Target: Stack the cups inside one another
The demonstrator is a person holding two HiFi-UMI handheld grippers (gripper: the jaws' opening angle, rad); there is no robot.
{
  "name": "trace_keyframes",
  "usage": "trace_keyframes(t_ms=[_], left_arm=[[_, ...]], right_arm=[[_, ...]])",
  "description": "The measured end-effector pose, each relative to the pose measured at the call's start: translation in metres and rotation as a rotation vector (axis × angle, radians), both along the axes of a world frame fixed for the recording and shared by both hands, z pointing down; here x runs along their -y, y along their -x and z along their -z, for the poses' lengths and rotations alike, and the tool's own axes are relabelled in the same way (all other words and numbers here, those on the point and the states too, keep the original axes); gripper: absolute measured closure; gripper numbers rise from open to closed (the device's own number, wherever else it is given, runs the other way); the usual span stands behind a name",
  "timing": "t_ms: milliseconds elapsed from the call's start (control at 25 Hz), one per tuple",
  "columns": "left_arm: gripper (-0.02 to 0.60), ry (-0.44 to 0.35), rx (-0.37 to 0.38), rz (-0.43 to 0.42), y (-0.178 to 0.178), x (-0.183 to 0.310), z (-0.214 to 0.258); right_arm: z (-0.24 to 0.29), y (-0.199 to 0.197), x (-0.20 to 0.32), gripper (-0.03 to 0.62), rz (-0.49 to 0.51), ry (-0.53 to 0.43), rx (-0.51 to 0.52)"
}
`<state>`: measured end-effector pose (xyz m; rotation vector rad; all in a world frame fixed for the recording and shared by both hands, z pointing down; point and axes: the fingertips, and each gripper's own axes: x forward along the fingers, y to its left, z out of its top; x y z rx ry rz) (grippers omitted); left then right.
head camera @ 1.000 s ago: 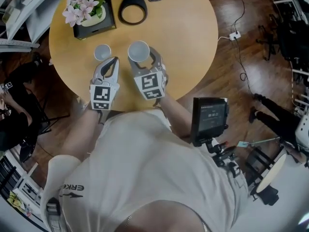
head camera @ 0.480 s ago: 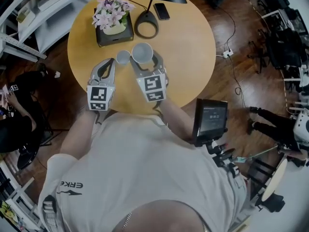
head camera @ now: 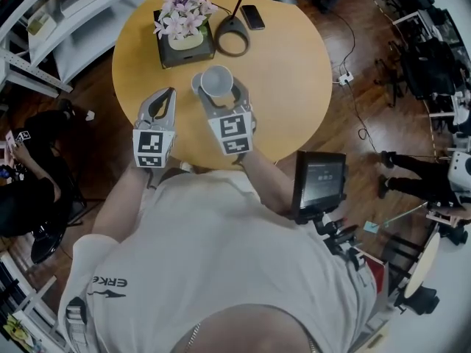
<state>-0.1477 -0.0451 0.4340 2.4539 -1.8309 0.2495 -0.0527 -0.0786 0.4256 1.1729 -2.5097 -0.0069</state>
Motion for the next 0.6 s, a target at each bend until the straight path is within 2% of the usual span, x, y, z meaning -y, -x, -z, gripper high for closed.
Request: trace_keyframes(t_ms=[600], left_arm=[[0.580,0.090,0.005,0.043,0.008,0.016,-0.029]], right_arm=[[-0.047,0.006,0.020,0.299,0.032,0.112,-0.013]])
